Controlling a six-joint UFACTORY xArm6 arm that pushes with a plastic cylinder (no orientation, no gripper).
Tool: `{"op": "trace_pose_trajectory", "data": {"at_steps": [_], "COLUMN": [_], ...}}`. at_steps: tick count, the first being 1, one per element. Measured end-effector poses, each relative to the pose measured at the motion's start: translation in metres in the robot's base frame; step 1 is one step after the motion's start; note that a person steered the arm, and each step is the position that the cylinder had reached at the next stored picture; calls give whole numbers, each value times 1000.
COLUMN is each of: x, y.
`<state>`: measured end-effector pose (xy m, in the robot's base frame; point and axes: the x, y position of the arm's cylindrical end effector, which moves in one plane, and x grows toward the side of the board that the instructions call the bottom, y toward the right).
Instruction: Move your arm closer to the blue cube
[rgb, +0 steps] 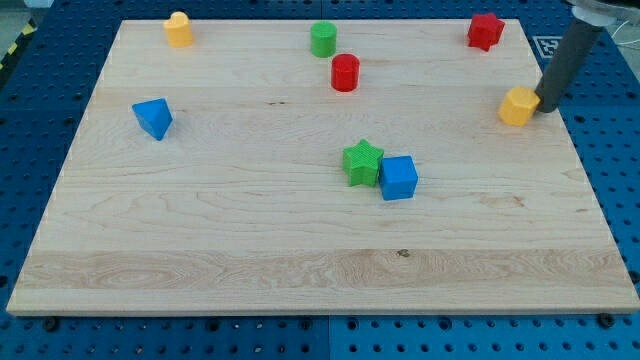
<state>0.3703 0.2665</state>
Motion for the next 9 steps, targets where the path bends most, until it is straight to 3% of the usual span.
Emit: {"op": "trace_pose_trajectory", "data": {"at_steps": [4, 7, 9], "x": [-49, -52, -16], "y": [-19, -71, -94]}}
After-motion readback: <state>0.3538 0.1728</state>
